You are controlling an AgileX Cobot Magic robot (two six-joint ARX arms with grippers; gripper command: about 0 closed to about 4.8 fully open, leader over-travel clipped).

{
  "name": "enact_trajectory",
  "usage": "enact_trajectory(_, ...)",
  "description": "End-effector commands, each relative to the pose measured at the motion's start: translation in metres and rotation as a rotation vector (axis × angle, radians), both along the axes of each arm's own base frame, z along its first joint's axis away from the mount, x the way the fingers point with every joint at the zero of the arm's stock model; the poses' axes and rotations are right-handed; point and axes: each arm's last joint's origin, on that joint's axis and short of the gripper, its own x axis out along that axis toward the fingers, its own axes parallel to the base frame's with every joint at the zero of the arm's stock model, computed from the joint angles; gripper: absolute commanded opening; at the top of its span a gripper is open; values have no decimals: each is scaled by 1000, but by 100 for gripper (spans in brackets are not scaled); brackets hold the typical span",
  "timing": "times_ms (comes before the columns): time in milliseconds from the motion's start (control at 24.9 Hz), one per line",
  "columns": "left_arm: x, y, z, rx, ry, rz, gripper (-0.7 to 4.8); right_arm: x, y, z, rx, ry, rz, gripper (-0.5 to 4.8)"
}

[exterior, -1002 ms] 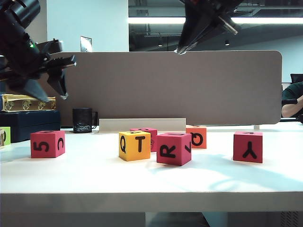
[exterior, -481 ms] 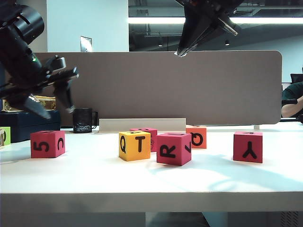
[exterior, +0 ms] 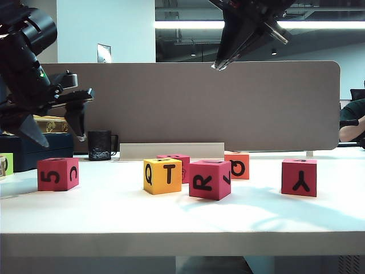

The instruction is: Select the appropriate blocks from the scattered letter blocks on the table and arrange them in a row to spell out "2024".

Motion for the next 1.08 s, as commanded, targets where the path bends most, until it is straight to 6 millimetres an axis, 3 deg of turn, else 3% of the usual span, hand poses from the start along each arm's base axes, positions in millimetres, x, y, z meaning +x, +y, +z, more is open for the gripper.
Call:
enact_trajectory(40, -2, 0, -1, 13, 27, -1, 377, -1, 0, 3, 5, -12, 2, -5)
enact_trajectory(361, -5, 2, -5, 52, 69, 30, 376, -9, 7, 0, -16, 36, 32, -5)
enact_trajectory(561, 1, 1, -22, 62, 115, 32, 376, -28, 31, 0, -22, 40, 128, -5)
enact_trajectory(762, 5, -1, -33, 34, 147, 9, 376, -37, 43, 0, -24, 34, 171, -5)
enact_trajectory(1082, 7, -1, -38, 36, 147, 10, 371, -39, 46, 0, -40, 25, 167, -5)
